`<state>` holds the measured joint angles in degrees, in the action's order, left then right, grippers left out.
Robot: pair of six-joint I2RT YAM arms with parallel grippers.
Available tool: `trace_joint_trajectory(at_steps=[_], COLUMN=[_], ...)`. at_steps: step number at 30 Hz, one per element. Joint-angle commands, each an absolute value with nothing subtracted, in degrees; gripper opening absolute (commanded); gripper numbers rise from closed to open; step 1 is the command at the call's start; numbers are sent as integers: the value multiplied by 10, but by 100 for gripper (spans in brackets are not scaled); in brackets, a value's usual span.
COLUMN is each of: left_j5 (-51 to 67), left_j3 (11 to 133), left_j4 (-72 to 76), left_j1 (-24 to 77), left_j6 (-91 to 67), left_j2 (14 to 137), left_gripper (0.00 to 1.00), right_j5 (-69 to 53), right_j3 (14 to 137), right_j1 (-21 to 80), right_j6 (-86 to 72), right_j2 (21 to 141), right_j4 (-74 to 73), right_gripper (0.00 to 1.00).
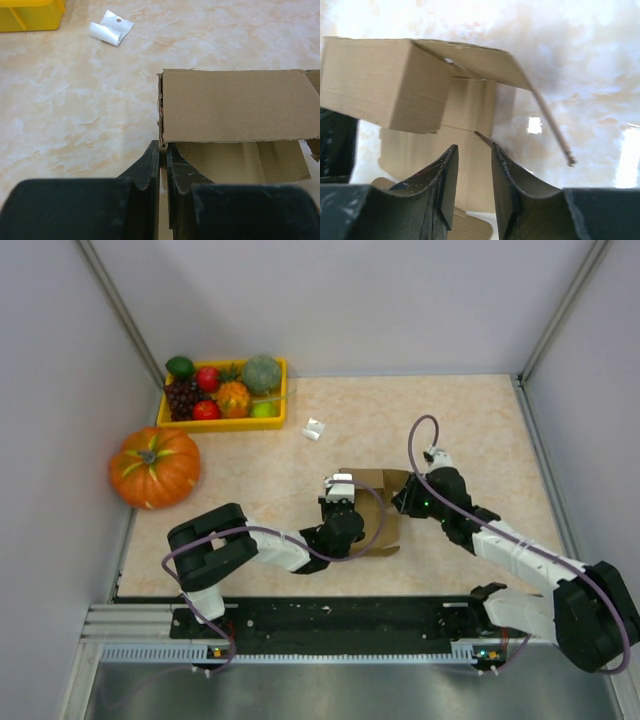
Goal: Fold the paper box
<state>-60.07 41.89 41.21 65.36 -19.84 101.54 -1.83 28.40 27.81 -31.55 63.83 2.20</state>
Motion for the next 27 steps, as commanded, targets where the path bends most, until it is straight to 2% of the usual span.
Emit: trace_joint_trajectory(at_steps=[1,3,4,5,8,11,15,17,19,21,24,26,27], left_j5=[-609,-607,-608,-607,-607,-605,-606,-603,-601,-607,-610,-606,-601], left_j3=[426,426,427,428,429,432,426,421,417,412,401,397,395], left_j4=[432,431,430,428,426,425,424,431,438,446,477,483,485], left_j1=[656,655,655,655,656,656,656,655,655,655,655,655,655], left_j6=[-204,-205,-205,-205,-206,-207,-217,-221,-214,-202,-179,-171,-171], left_j2=[1016,1016,1016,1016,1013,1014,1016,1013,1013,1013,1013,1011,1011], left_gripper=[0,0,0,0,0,0,0,0,0,0,0,0,0], right_j5=[37,33,41,52,60,18,-54,-51,-11,33,23,33,73], right_j3=[319,331,343,345,361,384,358,368,435,488,525,554,563], right_j1=[267,268,271,276,295,308,308,304,297,298,298,297,298], right_j6=[-268,-254,-255,-257,-251,-265,-307,-281,-234,-210,-177,-136,-121], right_j2=[655,698,711,723,767,808,779,759,754,736,674,656,652], right_j4=[-34,-23,-23,-12,26,53,145,108,-68,-182,-288,-334,-340], right_gripper=[26,17,7,5,2,0,0,7,16,18,37,44,51])
